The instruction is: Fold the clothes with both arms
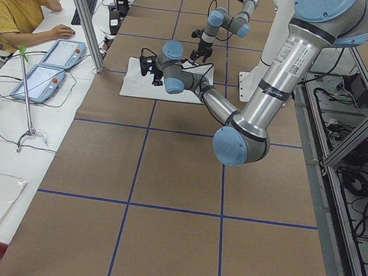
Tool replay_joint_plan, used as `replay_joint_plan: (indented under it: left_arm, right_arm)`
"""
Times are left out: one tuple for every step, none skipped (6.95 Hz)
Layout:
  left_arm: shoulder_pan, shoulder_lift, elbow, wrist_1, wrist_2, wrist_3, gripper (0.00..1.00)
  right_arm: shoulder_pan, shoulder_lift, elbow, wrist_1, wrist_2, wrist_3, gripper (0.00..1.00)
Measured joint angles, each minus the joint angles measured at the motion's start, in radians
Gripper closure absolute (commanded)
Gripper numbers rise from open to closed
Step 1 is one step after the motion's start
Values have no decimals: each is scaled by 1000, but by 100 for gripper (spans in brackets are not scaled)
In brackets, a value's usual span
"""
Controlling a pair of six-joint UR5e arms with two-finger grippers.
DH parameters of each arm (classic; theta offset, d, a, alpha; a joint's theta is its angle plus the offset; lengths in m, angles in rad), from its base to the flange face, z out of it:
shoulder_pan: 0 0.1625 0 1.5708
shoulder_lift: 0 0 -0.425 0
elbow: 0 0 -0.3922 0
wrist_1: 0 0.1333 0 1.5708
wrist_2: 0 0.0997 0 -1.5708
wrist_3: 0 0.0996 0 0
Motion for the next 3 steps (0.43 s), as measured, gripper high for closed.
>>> replay_joint_plan:
  left_arm:
    - [0,1,-4,0,0,0,41]
    - [0,1,-7,0,0,0,41]
    - [0,2,-9,0,1,0,41]
  right_arm:
    - [-19,-31,31,0,-4,30,3]
    - [-37,-45,45,0,-8,55,3]
    - [-53,-49,48,0,-14,76,4]
